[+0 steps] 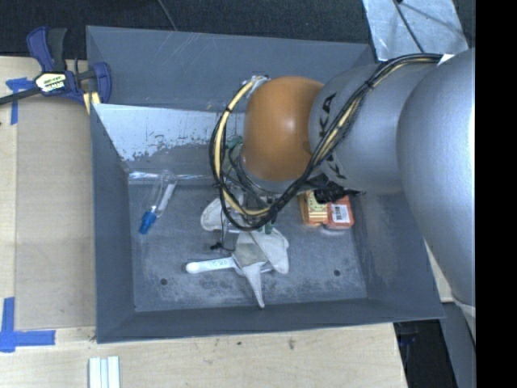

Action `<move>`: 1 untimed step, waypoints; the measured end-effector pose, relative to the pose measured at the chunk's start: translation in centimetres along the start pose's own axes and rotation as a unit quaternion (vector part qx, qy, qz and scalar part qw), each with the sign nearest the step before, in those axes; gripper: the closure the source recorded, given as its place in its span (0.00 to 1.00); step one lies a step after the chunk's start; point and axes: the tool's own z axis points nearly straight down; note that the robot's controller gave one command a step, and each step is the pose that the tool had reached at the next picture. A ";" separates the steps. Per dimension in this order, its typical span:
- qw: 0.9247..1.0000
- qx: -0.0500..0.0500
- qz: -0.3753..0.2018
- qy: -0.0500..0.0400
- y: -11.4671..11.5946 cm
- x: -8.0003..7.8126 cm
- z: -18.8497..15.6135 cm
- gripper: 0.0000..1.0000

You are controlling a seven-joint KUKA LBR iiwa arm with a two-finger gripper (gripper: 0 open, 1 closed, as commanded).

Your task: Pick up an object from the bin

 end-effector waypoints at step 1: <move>1.000 0.000 0.002 0.001 0.0 1.2 -0.2 0.00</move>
Offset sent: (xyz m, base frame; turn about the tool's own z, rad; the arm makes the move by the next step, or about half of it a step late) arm -0.0089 0.0124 -0.0402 0.2120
